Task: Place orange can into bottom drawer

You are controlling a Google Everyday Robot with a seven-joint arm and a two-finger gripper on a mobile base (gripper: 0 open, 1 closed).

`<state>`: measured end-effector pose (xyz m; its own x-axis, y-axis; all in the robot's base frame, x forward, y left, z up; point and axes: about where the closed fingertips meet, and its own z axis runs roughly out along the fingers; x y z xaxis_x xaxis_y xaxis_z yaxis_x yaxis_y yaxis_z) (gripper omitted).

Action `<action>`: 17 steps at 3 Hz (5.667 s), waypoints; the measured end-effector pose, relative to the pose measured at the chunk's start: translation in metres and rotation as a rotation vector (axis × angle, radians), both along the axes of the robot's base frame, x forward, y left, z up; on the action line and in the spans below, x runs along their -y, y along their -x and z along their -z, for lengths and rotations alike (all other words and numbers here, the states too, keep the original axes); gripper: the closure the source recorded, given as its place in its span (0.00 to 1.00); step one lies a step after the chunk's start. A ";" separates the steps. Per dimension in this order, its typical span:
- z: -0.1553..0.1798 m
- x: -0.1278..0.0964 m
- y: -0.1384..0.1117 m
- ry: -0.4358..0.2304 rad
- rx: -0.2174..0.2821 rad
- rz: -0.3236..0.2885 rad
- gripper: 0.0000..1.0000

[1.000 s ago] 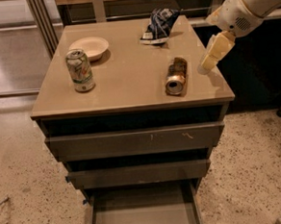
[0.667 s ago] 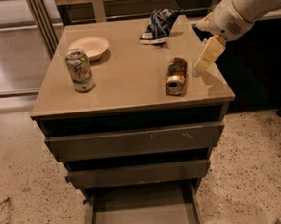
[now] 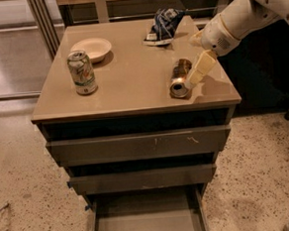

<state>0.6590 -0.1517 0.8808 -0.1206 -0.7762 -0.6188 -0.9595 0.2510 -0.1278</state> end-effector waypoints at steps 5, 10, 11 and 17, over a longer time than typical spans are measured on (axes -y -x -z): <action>0.042 -0.029 -0.004 -0.040 -0.052 -0.042 0.44; -0.002 -0.017 0.094 -0.094 0.000 -0.086 1.00; -0.002 -0.020 0.091 -0.095 0.001 -0.090 1.00; 0.148 0.014 0.236 -0.155 -0.157 -0.008 1.00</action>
Offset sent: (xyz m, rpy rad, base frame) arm 0.0041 0.0039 -0.0281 0.0052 0.0472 0.0218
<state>0.4225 -0.1654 0.7328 -0.2190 -0.6748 -0.7047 -0.9666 0.2485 0.0625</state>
